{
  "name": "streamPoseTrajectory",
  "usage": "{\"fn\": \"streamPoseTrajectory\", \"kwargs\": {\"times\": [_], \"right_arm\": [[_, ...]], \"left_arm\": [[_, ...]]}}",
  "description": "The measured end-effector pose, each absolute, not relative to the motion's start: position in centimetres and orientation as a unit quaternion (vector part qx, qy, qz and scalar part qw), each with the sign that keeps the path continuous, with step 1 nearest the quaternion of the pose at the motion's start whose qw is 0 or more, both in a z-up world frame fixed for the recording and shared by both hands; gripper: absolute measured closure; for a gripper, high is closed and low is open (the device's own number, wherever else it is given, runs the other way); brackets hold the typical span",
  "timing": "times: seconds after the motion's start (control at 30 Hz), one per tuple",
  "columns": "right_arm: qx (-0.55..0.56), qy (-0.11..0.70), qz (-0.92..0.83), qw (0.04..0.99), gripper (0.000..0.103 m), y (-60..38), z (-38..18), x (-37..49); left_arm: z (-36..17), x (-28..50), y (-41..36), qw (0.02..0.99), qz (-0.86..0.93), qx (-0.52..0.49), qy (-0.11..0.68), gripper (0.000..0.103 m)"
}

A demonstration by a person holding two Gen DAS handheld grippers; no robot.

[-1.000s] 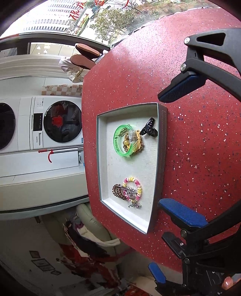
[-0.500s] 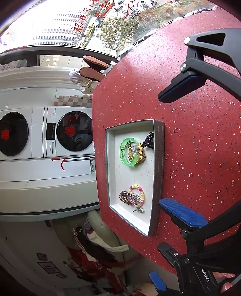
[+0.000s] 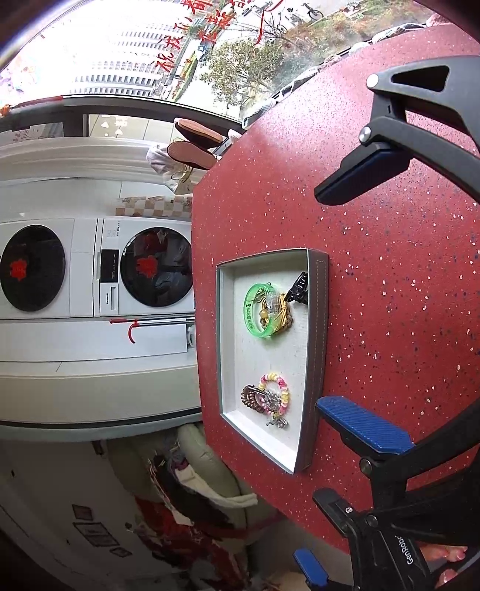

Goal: Organize jewelry

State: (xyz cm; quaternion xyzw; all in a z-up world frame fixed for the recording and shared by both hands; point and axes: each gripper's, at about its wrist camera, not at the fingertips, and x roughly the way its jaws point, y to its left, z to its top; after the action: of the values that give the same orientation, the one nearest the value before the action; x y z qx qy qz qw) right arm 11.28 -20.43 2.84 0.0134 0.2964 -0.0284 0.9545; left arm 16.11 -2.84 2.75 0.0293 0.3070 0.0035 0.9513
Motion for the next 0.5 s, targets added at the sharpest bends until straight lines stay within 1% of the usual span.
{"fn": "streamPoseTrajectory", "kwargs": {"times": [0.5], "right_arm": [[0.014, 0.296, -0.027, 0.955, 0.000, -20.25, 2.89, 11.34]], "left_arm": [[2.79, 15.90, -2.97, 0.950, 0.002, 0.029, 0.312, 0.000]]}}
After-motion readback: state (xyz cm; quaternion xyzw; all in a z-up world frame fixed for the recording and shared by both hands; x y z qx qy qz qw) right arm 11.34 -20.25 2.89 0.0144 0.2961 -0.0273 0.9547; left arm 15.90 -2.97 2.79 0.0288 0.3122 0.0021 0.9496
